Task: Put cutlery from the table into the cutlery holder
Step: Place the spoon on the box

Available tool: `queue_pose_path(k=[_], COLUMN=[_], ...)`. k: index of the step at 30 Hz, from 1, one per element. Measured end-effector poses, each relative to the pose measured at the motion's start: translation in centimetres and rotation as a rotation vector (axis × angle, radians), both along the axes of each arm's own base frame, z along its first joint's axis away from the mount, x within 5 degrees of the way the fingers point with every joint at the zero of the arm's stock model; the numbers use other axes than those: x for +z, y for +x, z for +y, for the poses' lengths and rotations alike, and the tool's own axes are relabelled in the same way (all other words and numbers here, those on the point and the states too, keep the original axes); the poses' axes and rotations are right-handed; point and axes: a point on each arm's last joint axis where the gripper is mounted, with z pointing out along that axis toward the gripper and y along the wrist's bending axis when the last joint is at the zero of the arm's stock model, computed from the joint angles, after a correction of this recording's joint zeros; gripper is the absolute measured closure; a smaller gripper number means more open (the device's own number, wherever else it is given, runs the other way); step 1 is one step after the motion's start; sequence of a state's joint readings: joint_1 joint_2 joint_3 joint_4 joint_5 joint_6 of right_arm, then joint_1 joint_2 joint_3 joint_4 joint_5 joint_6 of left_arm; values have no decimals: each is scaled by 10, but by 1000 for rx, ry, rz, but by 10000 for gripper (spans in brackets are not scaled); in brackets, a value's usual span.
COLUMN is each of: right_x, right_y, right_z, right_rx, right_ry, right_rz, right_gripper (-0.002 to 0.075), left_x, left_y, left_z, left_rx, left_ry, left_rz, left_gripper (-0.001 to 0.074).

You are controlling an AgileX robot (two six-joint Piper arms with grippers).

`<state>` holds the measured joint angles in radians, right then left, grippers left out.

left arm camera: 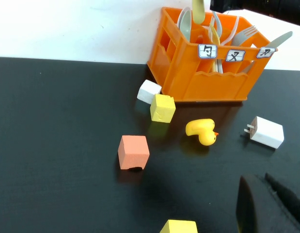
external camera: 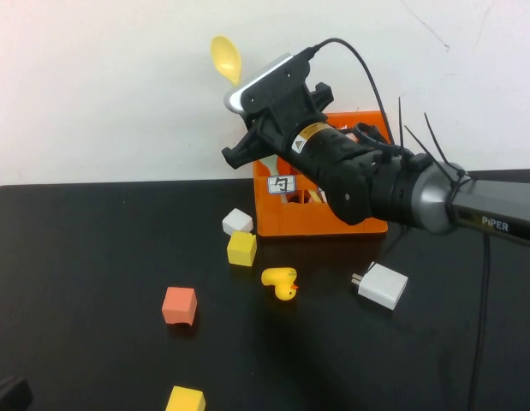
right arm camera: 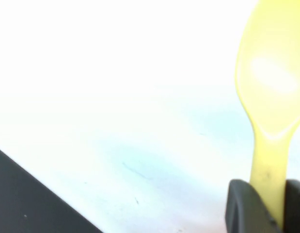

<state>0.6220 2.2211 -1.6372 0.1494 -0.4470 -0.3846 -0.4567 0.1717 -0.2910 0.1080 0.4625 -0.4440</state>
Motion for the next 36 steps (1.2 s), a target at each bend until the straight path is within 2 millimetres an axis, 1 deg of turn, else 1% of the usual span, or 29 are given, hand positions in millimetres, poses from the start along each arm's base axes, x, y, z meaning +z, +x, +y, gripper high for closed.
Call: queue_pose_path(k=[11,13,17,18,22,26,29,30,33,36], right_x=[-5,-6,-10,-10,-12,-11,3,12,46,86], right_y=[6,6,5,5,4,4,1,-1,-11,-27], right_z=[-11,-11,-10,-10,-10,-10,-12,-13,-18,-26], right_rx=[-34,-31,-27,-25,-23,-22,-13,-6,14,36], right_ry=[-9,-16,-24,-28,-35,-35,-43,-48,-62,-71], right_rz=[60,72,112,120,135,135,119,110,101,110], right_gripper=[589,552,422,400,369,367,382,400,486,609], left_x=[0,0,0,0,0,0,0,0,-1,-1], left_y=[0,0,0,0,0,0,0,0,0,0], left_z=[0,0,0,0,0,0,0,0,0,0], left_rx=[0,0,0,0,0,0,1,1,1,1], left_ry=[1,1,1,1,1,2,2,2,3,3], left_rz=[0,0,0,0,0,1,3,3,5,5], left_gripper=[736,736,736,736,736,736,736,736,736,736])
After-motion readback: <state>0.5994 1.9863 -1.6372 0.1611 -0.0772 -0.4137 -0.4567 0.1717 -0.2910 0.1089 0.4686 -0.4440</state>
